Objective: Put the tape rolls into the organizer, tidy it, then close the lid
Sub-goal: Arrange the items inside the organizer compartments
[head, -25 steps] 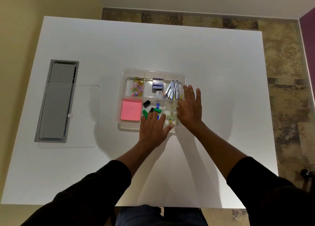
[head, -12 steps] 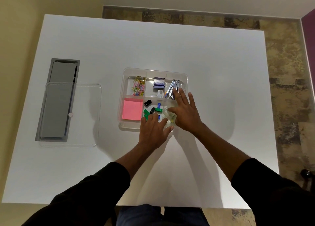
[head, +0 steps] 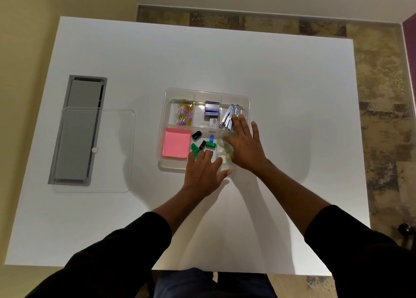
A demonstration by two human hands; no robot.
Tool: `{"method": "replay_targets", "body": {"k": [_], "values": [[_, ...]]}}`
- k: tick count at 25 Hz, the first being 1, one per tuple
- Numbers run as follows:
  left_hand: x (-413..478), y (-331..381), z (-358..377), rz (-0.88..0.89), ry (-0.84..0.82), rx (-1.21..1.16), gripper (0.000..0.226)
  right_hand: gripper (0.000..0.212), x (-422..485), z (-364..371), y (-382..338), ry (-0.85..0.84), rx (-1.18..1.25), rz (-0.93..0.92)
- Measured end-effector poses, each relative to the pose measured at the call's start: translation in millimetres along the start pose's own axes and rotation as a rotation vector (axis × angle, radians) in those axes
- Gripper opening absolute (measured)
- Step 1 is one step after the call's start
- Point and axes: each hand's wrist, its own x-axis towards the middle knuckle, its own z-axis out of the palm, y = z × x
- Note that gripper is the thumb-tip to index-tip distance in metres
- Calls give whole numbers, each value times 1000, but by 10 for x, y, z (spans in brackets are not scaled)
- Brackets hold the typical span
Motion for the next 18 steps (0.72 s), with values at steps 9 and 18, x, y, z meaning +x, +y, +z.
{"method": "replay_targets", "body": {"k": [9, 18], "values": [[3, 16, -27, -4, -5, -36, 70, 50, -63, -141, 4, 52, 221, 68], [65, -24, 11, -18, 27, -50, 89, 10, -348, -75, 31, 228, 125, 160]]}}
